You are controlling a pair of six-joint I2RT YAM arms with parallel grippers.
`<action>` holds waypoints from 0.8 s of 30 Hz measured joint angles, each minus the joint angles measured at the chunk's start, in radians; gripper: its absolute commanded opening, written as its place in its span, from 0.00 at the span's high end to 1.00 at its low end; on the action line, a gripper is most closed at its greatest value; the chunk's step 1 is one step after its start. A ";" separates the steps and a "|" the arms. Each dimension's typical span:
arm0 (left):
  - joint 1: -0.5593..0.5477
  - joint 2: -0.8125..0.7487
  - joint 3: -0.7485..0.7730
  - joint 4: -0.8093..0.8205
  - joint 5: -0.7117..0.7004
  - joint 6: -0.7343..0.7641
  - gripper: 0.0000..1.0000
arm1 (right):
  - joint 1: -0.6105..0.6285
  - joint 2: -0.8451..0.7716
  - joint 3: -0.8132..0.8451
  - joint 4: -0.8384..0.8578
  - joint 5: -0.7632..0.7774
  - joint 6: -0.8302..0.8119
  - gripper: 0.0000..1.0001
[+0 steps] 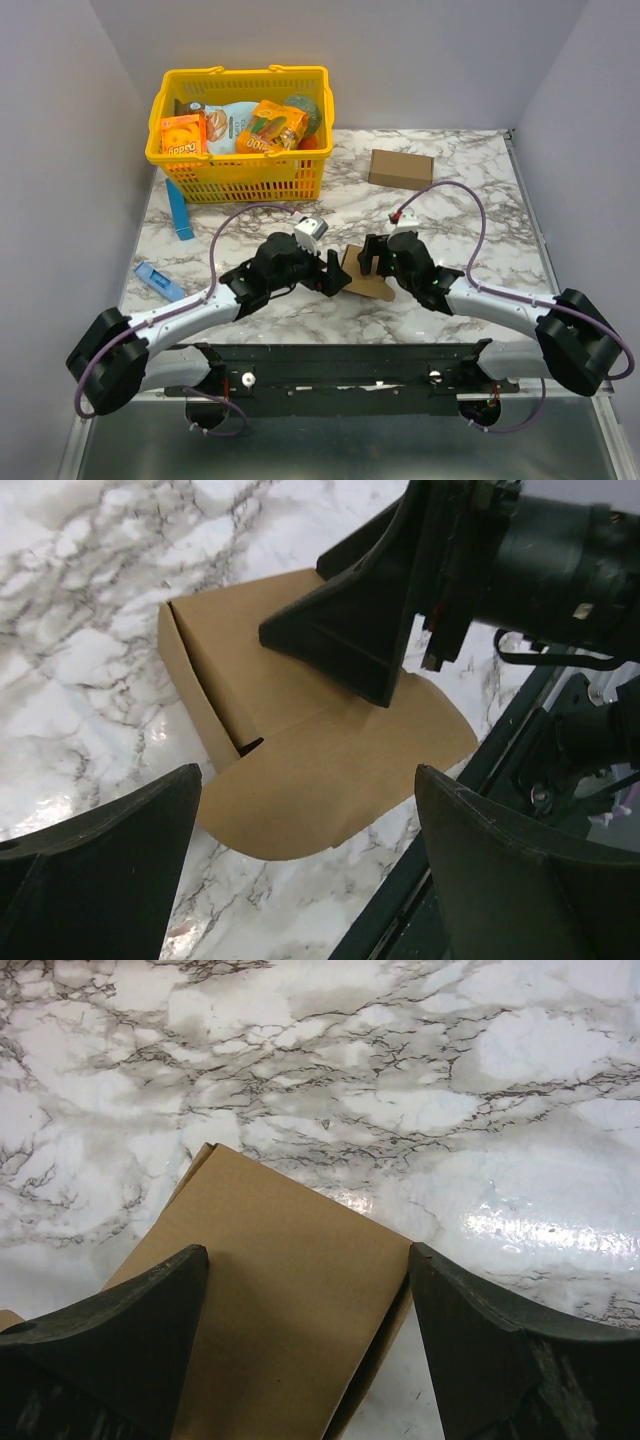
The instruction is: Fold the paper box
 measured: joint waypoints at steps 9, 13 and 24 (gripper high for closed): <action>0.048 0.163 0.005 0.037 0.039 -0.037 0.07 | 0.000 -0.024 0.034 -0.103 -0.028 0.000 0.01; 0.064 0.218 0.005 0.089 0.039 -0.046 0.07 | 0.000 -0.045 0.082 -0.230 -0.045 0.001 0.00; 0.076 0.315 0.002 0.219 0.050 -0.063 0.08 | -0.014 -0.300 0.078 -0.425 -0.059 0.043 0.01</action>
